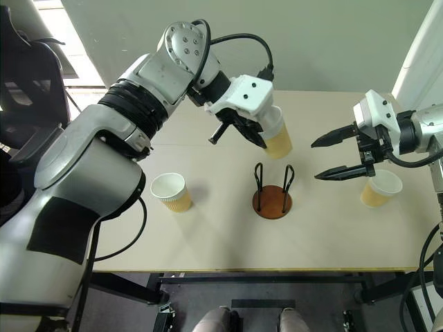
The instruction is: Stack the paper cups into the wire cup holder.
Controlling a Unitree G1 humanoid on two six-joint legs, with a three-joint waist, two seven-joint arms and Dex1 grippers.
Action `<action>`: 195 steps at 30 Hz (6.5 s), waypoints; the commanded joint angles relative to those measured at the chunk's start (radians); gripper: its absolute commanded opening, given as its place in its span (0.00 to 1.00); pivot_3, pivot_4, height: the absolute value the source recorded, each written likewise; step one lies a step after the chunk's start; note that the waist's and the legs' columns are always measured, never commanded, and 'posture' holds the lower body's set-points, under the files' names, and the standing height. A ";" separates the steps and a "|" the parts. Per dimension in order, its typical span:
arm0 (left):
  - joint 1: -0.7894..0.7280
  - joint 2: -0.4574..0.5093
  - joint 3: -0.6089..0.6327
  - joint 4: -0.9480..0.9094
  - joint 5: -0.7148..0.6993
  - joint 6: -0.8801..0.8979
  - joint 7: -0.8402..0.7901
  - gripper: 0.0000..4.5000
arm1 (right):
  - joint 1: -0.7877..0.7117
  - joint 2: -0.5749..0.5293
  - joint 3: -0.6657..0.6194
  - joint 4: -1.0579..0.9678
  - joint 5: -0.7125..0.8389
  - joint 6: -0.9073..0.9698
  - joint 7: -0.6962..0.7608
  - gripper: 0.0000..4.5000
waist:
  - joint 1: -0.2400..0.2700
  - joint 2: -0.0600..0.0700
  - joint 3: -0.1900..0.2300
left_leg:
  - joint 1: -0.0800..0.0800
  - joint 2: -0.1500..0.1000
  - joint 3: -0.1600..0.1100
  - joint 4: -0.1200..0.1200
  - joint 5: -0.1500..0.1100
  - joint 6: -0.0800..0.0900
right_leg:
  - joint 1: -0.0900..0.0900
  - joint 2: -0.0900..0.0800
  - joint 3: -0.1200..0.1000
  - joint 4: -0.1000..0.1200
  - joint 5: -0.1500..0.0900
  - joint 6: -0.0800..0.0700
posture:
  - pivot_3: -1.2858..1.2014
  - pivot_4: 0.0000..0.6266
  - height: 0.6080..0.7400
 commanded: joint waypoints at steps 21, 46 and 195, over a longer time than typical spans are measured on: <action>0.008 0.004 -0.189 -0.077 -0.125 -0.091 -0.037 0.01 | 0.000 -0.026 -0.052 -0.031 -0.008 -0.005 0.003 0.79 | 0.007 0.000 0.000 | 0.000 0.000 0.000 0.000 0.000 0.000 | 0.002 0.000 -0.001 -0.002 0.001 0.002 | 0.52 0.24 1.00; 0.037 -0.043 -0.143 -0.012 -0.016 -0.201 -0.037 0.57 | 0.028 -0.029 -0.065 -0.046 -0.018 -0.004 -0.006 0.79 | 0.007 0.000 0.000 | 0.000 -0.001 0.000 0.000 0.000 0.000 | 0.002 0.000 -0.001 -0.003 0.002 0.003 | 0.52 0.24 1.00; 0.449 0.052 0.606 0.048 0.042 0.092 -0.037 1.00 | -0.309 0.095 0.266 -0.258 -0.423 0.182 -0.001 0.01 | -0.005 0.002 0.000 | 0.001 -0.001 0.001 -0.010 0.000 0.001 | -0.004 -0.001 0.000 -0.002 -0.005 -0.009 | 0.52 0.24 1.00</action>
